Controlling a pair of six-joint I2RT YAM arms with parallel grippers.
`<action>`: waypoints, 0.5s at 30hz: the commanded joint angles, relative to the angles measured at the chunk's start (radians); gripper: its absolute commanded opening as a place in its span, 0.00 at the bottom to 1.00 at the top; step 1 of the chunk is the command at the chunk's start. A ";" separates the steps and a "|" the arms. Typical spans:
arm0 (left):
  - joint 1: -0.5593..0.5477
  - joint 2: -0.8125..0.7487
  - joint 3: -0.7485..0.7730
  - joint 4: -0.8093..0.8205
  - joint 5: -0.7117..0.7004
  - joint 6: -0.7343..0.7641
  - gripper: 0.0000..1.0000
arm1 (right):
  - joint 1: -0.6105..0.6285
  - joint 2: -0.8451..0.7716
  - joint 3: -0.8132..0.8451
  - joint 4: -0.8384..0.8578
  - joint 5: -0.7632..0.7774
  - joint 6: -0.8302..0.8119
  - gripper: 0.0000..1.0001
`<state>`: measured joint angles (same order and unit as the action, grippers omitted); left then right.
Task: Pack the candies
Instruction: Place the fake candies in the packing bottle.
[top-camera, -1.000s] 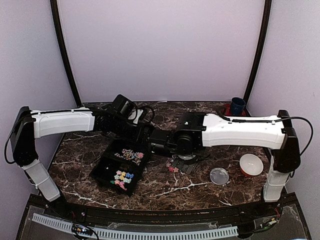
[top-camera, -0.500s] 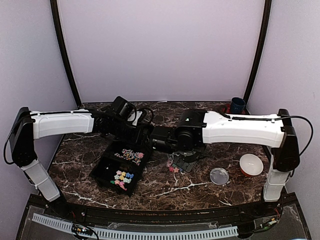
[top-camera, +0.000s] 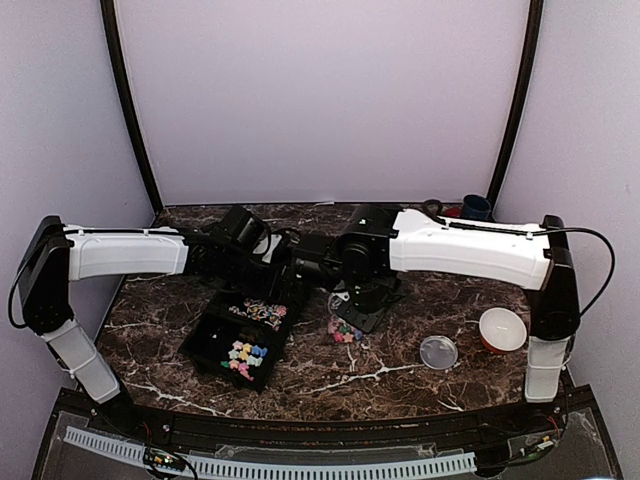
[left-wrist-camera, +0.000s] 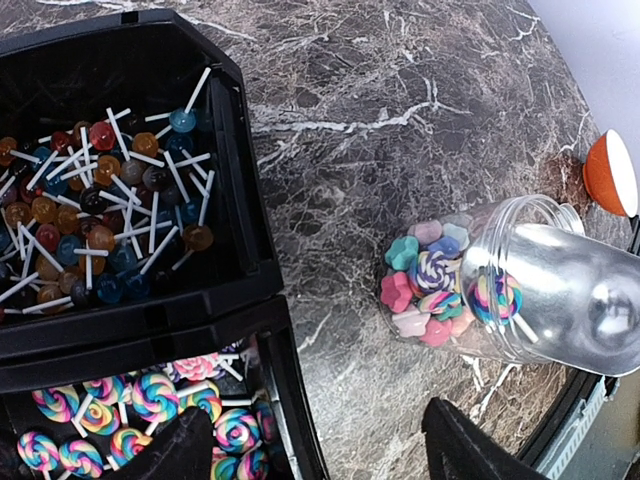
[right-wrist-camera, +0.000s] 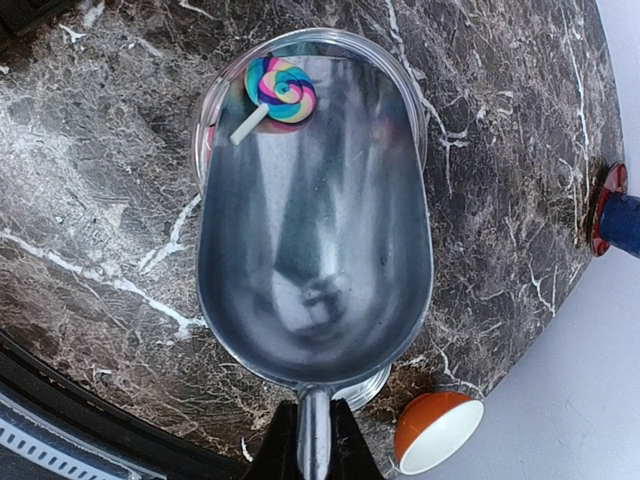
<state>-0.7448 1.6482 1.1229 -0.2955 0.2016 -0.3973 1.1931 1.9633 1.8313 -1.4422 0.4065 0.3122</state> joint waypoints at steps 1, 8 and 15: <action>-0.005 -0.060 -0.026 0.037 0.020 -0.012 0.75 | -0.016 0.078 -0.014 0.026 -0.062 -0.028 0.00; -0.005 -0.065 -0.023 0.037 0.016 -0.009 0.75 | -0.017 0.085 0.012 0.026 -0.038 -0.035 0.05; -0.005 -0.064 -0.033 0.038 0.018 -0.011 0.75 | -0.017 0.077 0.040 0.026 -0.018 -0.026 0.05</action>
<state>-0.7448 1.6241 1.1091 -0.2756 0.2096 -0.4042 1.1881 1.9881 1.8683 -1.4467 0.4191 0.2882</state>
